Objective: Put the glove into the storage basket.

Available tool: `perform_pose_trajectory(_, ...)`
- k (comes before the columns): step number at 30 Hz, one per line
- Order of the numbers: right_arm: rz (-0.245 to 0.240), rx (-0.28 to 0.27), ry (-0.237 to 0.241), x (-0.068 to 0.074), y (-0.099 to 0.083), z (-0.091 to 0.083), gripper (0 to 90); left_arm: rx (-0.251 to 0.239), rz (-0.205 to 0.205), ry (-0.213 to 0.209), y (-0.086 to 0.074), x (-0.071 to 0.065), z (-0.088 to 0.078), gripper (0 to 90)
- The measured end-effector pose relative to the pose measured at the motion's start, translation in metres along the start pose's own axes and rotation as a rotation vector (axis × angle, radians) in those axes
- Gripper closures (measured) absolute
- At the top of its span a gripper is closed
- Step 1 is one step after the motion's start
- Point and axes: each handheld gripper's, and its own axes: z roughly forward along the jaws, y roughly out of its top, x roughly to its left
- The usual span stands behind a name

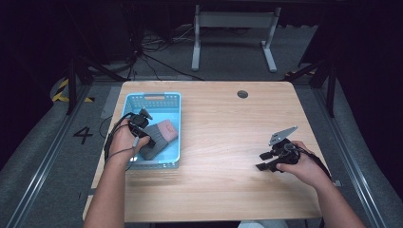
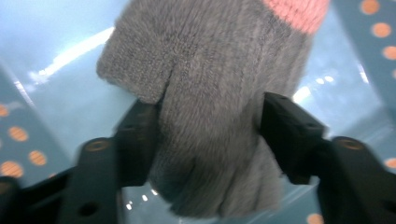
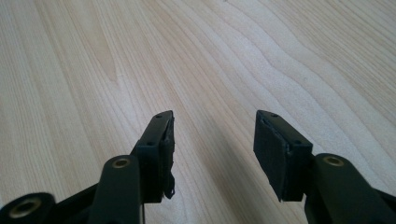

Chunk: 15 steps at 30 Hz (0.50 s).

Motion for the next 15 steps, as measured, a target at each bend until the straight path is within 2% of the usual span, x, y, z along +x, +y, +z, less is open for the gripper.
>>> perform_pose_trajectory(2, 0.003, -0.001, 0.001, 0.0, 0.0, -0.001, 49.2, -0.026, -0.006, 0.015, -0.001, 0.0, -0.004, 30.7)
perform_pose_trajectory(3, 0.006, -0.002, 0.0, 0.0, -0.001, -0.001, 49.2, -0.046, -0.017, 0.017, -0.002, -0.001, -0.007, 30.0)
perform_pose_trajectory(6, 0.008, -0.006, 0.0, -0.001, -0.001, -0.002, 49.2, -0.082, -0.009, 0.017, -0.003, -0.004, -0.017, 28.7)
perform_pose_trajectory(11, 0.01, -0.008, -0.005, -0.001, -0.001, -0.003, 49.2, -0.155, 0.022, 0.028, -0.006, -0.017, -0.039, 28.5)
perform_pose_trajectory(15, 0.009, -0.012, -0.012, -0.001, -0.002, -0.005, 49.1, -0.179, 0.054, 0.031, -0.009, -0.031, -0.054, 29.1)
